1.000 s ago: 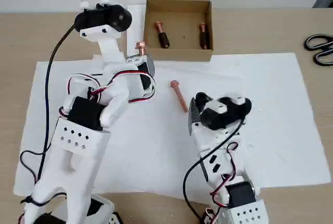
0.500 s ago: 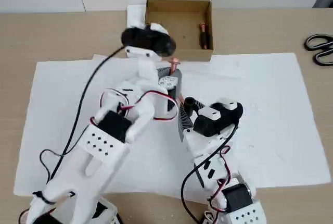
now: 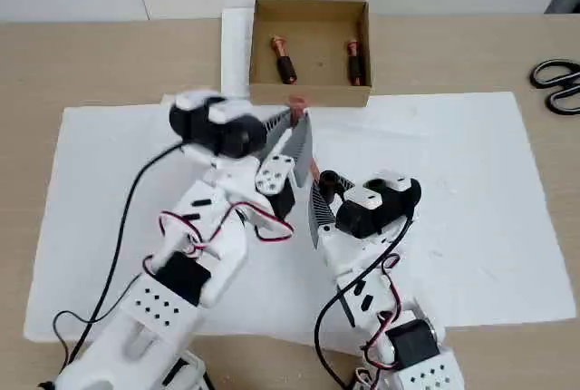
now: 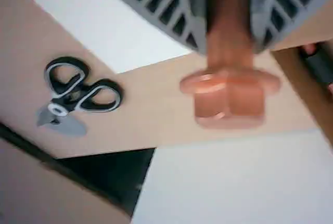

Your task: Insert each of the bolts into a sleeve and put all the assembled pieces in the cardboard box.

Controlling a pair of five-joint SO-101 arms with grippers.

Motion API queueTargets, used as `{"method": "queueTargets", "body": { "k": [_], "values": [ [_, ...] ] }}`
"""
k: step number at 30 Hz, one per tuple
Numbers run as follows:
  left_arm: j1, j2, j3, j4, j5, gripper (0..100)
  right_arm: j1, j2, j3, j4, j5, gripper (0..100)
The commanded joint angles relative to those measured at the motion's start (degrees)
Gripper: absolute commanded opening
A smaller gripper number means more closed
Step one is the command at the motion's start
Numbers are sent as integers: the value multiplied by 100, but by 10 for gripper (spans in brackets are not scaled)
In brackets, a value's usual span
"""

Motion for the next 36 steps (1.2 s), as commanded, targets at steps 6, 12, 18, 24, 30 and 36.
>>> {"method": "queueTargets", "body": {
  "k": [6, 12, 18, 24, 30, 36],
  "values": [
    [334, -229, 435, -1301, -53, 6, -13, -4, 53, 4, -53, 3],
    [343, -220, 453, -1319, -53, 6, -40, -4, 53, 4, -53, 3],
    [343, -220, 549, -1451, -53, 6, -48, -31, 53, 4, -53, 3],
    [343, -220, 831, -1802, -53, 6, -277, -13, 53, 4, -62, 3],
    [343, -220, 857, -1785, -35, 6, -286, -31, 53, 4, -62, 3],
    [448, -220, 1033, -1802, -35, 6, -295, -48, 53, 4, -62, 3]
  ]
}}
